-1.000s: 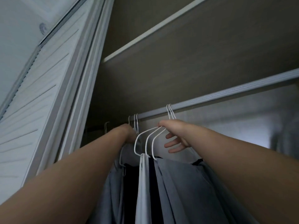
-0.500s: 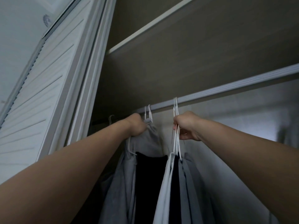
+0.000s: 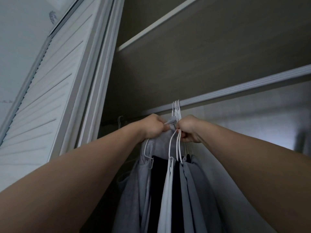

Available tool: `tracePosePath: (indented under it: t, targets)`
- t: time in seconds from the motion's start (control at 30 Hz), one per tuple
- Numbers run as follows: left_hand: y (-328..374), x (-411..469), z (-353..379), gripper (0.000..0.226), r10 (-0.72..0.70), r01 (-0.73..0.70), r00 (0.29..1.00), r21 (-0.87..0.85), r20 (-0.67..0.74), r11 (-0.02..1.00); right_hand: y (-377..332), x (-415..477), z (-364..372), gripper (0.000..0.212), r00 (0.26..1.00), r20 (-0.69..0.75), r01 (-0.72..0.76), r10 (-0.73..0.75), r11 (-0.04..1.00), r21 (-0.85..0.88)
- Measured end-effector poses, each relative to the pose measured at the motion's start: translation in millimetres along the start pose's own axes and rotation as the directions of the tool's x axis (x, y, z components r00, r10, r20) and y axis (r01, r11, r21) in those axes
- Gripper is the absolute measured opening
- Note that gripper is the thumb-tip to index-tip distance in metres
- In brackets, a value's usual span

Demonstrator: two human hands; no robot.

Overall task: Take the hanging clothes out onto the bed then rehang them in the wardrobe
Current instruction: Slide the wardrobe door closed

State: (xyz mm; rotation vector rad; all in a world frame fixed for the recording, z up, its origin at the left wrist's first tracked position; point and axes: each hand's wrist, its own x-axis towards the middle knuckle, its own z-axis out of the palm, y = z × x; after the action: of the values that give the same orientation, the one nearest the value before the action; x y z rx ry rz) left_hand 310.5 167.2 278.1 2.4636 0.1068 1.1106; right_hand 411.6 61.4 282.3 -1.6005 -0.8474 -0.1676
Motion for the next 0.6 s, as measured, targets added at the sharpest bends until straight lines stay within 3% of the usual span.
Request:
tracePosePath:
  t: [0.2, 0.33, 0.47, 0.6]
  targets:
    - [-3, -5, -8, 0.028, -0.055, 0.055, 0.998, 0.020, 0.033, 0.998, 0, -14, -3, 0.019, 1.000, 0.012, -0.026, 0.026, 0.999, -0.044]
    - [7, -7, -11, 0.033, -0.045, 0.039, 0.999, 0.176, 0.025, 0.984, -2, -28, -12, 0.042, 1.000, 0.016, 0.014, -0.012, 0.992, -0.123]
    - [17, -12, -29, 0.038, -0.009, 0.053, 0.992, 0.346, -0.126, 0.937, -19, -42, -29, 0.052, 0.977, -0.027, 0.197, -0.211, 0.945, -0.261]
    - [23, -31, -55, 0.039, 0.242, -0.020, 0.922, 0.588, -0.302, 0.809, -37, -52, -42, 0.061, 0.887, -0.123, 0.314, -0.444, 0.777, -0.545]
